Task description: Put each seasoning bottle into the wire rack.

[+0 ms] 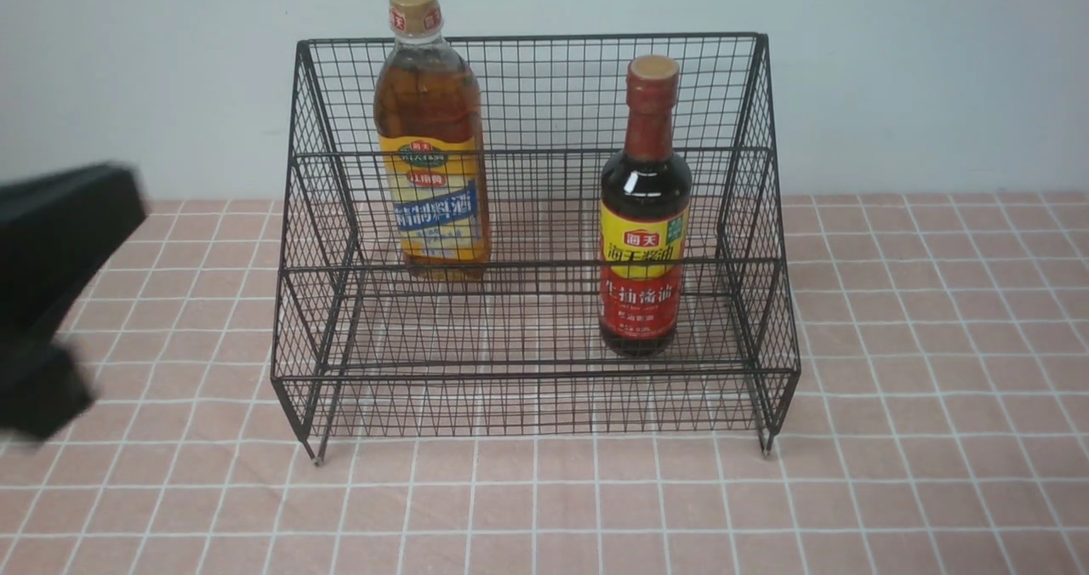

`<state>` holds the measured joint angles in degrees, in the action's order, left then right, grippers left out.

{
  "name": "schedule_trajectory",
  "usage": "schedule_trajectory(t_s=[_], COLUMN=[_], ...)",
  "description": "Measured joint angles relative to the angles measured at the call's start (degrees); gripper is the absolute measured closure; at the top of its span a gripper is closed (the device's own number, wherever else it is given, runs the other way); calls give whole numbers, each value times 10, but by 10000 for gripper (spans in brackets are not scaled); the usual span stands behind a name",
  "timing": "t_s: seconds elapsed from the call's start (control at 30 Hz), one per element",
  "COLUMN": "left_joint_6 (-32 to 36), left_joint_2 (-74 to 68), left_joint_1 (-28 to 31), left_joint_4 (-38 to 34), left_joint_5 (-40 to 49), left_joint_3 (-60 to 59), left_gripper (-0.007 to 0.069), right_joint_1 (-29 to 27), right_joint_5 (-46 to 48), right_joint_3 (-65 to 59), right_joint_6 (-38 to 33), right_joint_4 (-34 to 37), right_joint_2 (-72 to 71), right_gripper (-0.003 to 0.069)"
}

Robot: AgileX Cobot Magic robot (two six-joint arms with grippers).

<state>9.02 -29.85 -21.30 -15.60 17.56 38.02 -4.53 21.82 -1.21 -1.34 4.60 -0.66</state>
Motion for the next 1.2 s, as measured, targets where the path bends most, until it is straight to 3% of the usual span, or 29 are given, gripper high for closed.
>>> schedule_trajectory(t_s=[0.27,0.63,0.87,1.03,1.2], left_joint_6=[6,1,9,22,22], left_joint_2=[96,164,216,273,303], left_joint_1=[0,1,76,168,197], left_joint_4=[12,116,106,94,94], left_joint_5=[40,113,92,19,-16], left_joint_3=[-5,-9,-110,-276,-377], left_gripper=[631,631,631,631,631], right_joint_1=[0,0,0,0,0], right_joint_5=[0,0,0,0,0], right_joint_3=[0,0,0,0,0], right_joint_6=[0,0,0,0,0], right_joint_4=[0,0,-1,-1,-1], right_joint_2=[0,0,0,0,0], right_gripper=[673,673,673,673,673])
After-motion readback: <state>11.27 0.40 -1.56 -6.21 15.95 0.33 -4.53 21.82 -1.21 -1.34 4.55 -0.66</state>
